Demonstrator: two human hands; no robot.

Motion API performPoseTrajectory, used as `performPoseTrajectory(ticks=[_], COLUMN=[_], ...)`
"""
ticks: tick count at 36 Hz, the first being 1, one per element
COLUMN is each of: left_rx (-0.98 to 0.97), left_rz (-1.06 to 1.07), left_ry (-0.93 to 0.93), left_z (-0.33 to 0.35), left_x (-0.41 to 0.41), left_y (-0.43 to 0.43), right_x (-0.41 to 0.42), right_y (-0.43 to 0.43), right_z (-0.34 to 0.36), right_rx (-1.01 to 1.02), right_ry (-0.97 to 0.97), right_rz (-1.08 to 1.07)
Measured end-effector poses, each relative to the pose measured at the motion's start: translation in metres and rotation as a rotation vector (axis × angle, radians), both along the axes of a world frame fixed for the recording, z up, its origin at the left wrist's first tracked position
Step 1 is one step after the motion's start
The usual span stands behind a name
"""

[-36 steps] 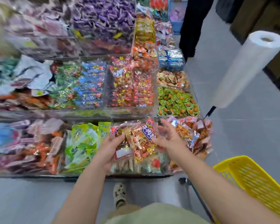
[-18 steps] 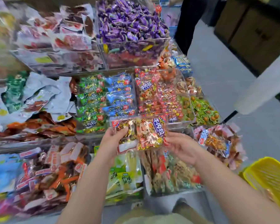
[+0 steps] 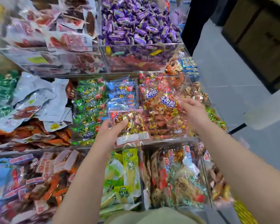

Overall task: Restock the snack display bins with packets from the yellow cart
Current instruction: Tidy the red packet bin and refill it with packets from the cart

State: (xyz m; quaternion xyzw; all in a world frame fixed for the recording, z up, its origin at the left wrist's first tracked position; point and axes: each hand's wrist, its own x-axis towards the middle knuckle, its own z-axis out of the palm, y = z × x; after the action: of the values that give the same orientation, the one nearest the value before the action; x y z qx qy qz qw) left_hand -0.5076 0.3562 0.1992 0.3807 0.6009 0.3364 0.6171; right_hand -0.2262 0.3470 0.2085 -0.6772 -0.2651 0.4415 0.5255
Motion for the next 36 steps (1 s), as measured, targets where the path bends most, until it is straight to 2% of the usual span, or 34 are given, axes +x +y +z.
performPoseTrajectory(ticks=[2, 5, 9, 12, 15, 18, 22, 26, 30, 36], left_rx=[0.015, 0.023, 0.004, 0.005, -0.009, -0.008, -0.005, -0.023, -0.028, -0.021], left_rz=[0.015, 0.078, 0.121, 0.12, 0.11, 0.098, 0.065, 0.078, 0.087, 0.081], left_ry=[-0.025, -0.062, -0.034, -0.039, -0.031, -0.069, -0.1, -0.106, -0.133, -0.175], left_z=[0.007, 0.014, 0.015, 0.012, 0.009, 0.004, 0.003, 0.001, 0.001, 0.004], left_x=[-0.001, -0.001, -0.002, -0.003, -0.001, 0.0, 0.002, 0.004, 0.004, 0.005], left_y=[0.009, 0.023, 0.038, 0.045, 0.048, 0.048, 0.045, 0.045, 0.044, 0.044], right_x=[0.005, 0.004, -0.006, -0.01, -0.009, -0.007, -0.003, -0.002, -0.003, -0.011], right_y=[0.029, 0.067, 0.099, 0.11, 0.106, 0.093, 0.074, 0.059, 0.057, 0.077], right_z=[0.002, 0.002, -0.007, -0.02, -0.038, -0.055, -0.072, -0.084, -0.08, -0.068], right_rx=[-0.022, -0.057, -0.132, -0.063, 0.021, -0.008, -0.102, -0.138, -0.055, 0.184], right_ry=[-0.205, -0.376, -0.474, -0.474, -0.609, -0.557, -0.512, -0.603, -0.616, -0.663], right_rz=[0.087, 0.279, 0.486, 0.472, 0.379, 0.316, 0.408, 0.494, 0.501, 0.357])
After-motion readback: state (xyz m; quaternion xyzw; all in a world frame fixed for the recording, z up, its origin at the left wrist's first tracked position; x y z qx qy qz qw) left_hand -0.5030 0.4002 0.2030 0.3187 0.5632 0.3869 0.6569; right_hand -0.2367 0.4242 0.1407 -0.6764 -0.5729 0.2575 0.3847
